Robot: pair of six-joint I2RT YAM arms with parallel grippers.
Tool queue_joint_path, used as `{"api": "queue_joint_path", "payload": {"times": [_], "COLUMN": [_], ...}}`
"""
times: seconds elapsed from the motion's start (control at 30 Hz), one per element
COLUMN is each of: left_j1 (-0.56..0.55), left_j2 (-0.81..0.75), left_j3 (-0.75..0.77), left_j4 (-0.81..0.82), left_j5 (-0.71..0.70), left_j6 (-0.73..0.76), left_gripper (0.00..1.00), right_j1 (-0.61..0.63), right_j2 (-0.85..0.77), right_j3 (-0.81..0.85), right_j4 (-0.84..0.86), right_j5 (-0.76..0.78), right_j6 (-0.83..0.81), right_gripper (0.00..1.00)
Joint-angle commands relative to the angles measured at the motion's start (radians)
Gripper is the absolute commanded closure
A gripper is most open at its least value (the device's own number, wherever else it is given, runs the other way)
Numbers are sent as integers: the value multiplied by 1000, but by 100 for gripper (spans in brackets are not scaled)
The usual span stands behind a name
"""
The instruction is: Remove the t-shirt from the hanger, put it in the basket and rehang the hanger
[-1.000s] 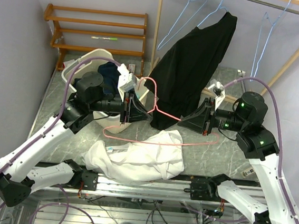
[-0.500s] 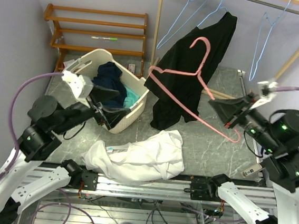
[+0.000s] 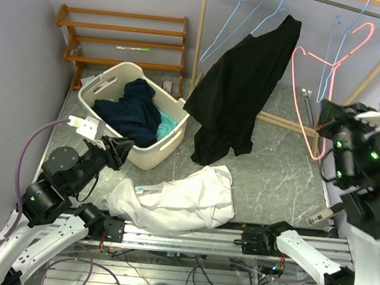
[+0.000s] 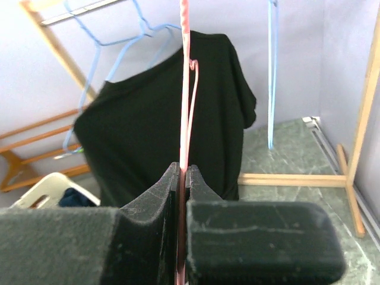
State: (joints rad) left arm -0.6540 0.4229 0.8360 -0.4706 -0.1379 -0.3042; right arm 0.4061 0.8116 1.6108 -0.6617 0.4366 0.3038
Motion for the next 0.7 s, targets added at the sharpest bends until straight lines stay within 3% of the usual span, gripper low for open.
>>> {"api": "queue_joint_path", "payload": {"times": [0.0, 0.3, 0.67], "left_j1": [-4, -6, -7], "left_j2": [-37, -48, -43], "left_j3": [-5, -18, -17], "left_j4": [-77, -100, -106], "left_j5": [-93, -45, -12], "left_j6": [-36, -27, -20], "left_gripper": [65, 62, 61], "right_j1": [0, 1, -7], "right_j2": [108, 220, 382], "right_j3": [-36, -81, -52], "right_j4": [96, 413, 636], "right_j5": [160, 252, 278], "right_j6": [19, -122, -310], "right_gripper": [100, 100, 100]}}
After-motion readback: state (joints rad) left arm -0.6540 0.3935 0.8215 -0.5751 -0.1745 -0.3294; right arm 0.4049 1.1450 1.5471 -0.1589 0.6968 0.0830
